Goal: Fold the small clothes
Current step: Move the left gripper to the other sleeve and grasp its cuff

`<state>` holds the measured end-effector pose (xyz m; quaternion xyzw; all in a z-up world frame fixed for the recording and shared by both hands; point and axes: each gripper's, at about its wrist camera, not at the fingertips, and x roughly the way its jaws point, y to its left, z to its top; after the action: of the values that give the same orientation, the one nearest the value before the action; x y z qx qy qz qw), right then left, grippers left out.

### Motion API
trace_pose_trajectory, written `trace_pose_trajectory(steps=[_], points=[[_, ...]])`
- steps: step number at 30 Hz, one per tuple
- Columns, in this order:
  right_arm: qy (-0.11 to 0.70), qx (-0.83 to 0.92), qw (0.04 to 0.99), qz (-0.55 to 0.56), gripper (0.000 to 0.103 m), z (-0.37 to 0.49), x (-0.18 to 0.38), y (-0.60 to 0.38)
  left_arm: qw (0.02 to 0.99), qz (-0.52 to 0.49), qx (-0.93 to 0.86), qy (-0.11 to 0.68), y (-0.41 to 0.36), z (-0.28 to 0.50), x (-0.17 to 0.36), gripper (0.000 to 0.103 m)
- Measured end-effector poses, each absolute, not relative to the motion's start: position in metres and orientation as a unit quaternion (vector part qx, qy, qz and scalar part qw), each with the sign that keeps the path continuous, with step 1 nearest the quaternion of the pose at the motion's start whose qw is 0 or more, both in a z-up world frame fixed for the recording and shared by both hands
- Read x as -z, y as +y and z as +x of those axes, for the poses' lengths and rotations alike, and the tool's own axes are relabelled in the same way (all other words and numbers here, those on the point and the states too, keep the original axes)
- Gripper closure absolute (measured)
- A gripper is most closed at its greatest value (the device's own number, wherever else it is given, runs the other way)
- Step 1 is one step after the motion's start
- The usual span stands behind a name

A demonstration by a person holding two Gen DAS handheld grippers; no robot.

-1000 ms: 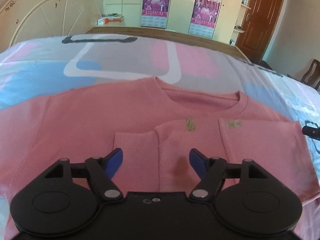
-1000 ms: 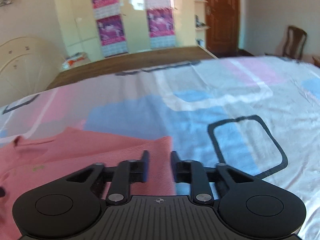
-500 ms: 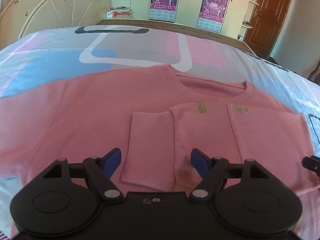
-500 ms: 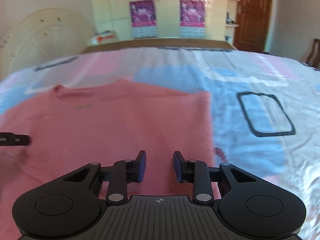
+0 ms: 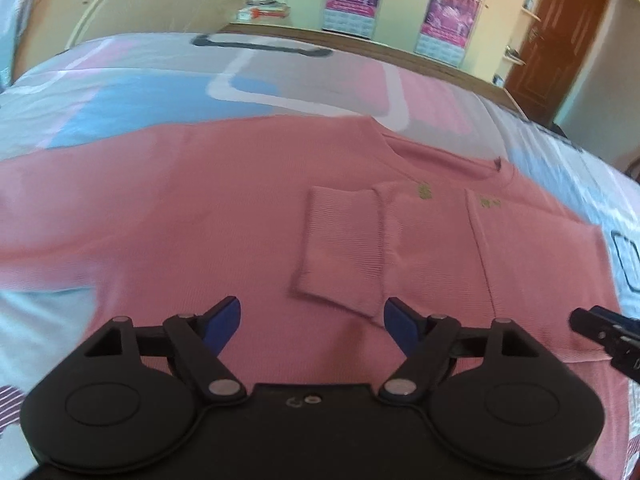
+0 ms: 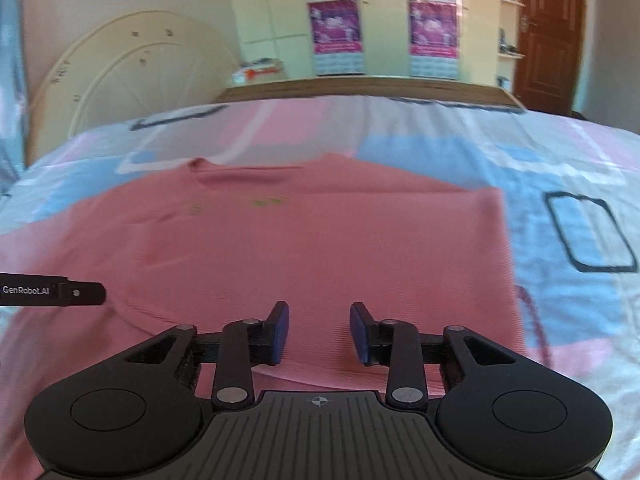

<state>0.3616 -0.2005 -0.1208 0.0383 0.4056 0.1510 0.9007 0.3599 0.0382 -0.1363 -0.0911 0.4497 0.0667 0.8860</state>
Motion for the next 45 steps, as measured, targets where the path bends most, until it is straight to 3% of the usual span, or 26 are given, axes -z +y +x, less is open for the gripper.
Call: trace_pose_trajectory(steps=[3,35,42,44,45], points=[[0.394,-0.180,0.900,0.036,0.058,0.357,0.113,-0.177,0.892,-0.096,-0.079,0.435,0.056,0.345,0.124,0.023],[0.401,-0.272,0.875,0.003,0.058,0.362,0.111,0.079,0.836,-0.253,-0.308,0.376,0.395,0.258,0.137,0.022],[0.409,-0.270,0.872,-0.006,0.058,0.371,0.121,0.100,0.833,-0.309,-0.307,0.342,0.439,0.263,0.151,0.041],[0.412,-0.267,0.871,-0.010,0.058,0.373,0.124,0.102,0.837,-0.310,-0.302,0.335,0.442,0.267,0.153,0.042],[0.413,-0.265,0.871,-0.011,0.058,0.374,0.125,0.102,0.840,-0.309,-0.300,0.331,0.443,0.270,0.154,0.048]])
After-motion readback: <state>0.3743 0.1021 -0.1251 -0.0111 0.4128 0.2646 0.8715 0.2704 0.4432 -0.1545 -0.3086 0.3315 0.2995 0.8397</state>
